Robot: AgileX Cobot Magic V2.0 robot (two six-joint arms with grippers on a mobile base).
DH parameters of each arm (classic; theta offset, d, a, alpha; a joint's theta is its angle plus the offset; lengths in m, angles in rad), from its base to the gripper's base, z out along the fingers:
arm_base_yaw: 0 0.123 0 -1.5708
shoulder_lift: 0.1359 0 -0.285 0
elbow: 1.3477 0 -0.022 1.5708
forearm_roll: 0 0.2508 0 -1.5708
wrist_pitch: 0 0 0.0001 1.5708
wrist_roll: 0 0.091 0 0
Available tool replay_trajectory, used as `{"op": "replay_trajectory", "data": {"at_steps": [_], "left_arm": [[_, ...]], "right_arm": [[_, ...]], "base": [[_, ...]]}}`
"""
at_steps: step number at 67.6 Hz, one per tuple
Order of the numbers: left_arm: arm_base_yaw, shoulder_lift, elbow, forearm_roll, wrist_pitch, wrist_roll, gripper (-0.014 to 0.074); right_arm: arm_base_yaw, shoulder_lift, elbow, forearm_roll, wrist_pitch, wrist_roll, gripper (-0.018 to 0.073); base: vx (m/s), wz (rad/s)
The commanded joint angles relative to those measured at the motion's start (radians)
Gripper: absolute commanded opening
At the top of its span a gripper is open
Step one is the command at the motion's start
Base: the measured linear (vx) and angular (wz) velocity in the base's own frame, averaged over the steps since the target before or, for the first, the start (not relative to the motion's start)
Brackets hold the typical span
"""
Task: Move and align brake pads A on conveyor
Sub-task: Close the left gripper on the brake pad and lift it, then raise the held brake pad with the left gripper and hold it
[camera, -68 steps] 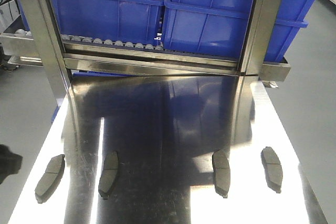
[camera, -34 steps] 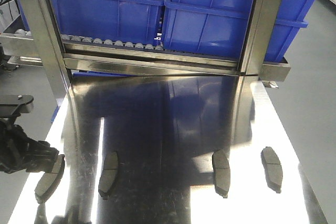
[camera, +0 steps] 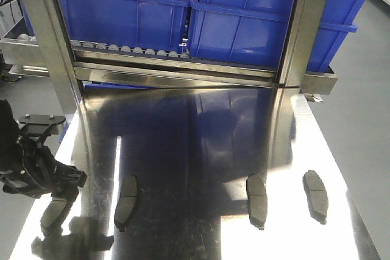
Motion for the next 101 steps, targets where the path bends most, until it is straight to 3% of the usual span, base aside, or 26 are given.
{"op": "replay_trajectory", "data": {"at_steps": [1, 52, 66, 81, 101], "left_arm": [[-0.004, -0.01, -0.027, -0.011, -0.002, -0.015, 0.0503], [-0.004, 0.083, -0.031, -0.011, -0.025, -0.041, 0.0481], [-0.004, 0.101, -0.031, -0.011, -0.017, -0.041, 0.0316], [-0.004, 0.091, -0.031, -0.01, -0.019, -0.032, -0.001], [-0.004, -0.101, -0.024, -0.013, -0.076, -0.032, -0.0007]], "right_arm": [[-0.005, -0.013, 0.012, -0.006, -0.071, -0.005, -0.0012], [-0.005, -0.013, 0.012, -0.006, -0.072, -0.005, -0.0012], [-0.005, -0.013, 0.012, -0.006, -0.072, -0.005, -0.0012], [-0.005, -0.013, 0.012, -0.006, -0.072, -0.005, -0.0012], [-0.005, -0.013, 0.012, -0.006, -0.072, -0.005, -0.0012]], "base": [[0.0, 0.0], [0.0, 0.0], [0.0, 0.0], [0.0, 0.0], [0.0, 0.0]]}}
